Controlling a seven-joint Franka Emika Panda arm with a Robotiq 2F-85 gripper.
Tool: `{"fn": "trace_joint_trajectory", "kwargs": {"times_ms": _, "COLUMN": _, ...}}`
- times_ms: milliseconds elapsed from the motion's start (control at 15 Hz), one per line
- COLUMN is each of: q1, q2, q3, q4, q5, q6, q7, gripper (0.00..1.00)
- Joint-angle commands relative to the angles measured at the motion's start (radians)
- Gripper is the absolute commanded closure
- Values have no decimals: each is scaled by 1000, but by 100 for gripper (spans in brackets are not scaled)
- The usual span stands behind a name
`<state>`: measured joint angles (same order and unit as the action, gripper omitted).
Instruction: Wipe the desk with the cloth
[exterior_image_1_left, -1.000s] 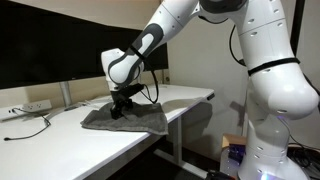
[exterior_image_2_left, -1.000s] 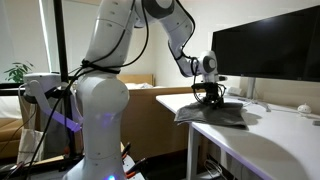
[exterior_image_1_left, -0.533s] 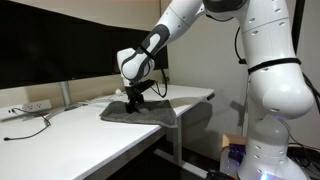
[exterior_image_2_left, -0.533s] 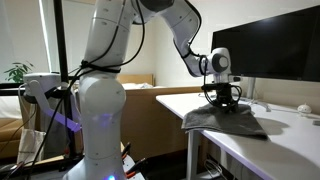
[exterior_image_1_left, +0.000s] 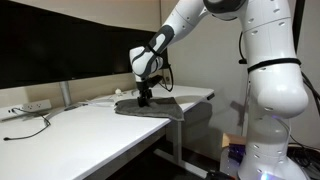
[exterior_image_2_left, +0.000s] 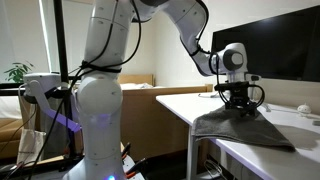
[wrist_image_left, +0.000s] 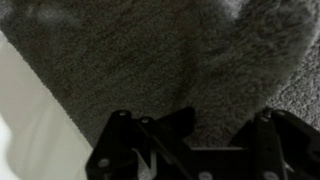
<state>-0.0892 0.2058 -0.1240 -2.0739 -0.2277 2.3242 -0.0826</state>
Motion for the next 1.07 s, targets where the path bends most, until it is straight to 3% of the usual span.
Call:
{"fn": "trace_joint_trajectory", "kwargs": {"times_ms": 0, "q1": -50, "q2": -11, "q3": -16, "q4": 2, "q5": 8, "q6": -21, "q7": -125, "gripper": 94}}
{"fn": "trace_joint_trajectory", "kwargs": {"times_ms": 400, "q1": -133, "q2": 53, "q3": -57, "q4": 110, "q5": 20, "q6": -72, "q7": -297, "gripper": 93}}
{"fn": "trace_joint_trajectory", "kwargs": {"times_ms": 1000, "q1": -279, "q2": 244, "q3": -76, "q4": 421, "q5": 93, "q6": -228, "q7": -432, "gripper": 92}}
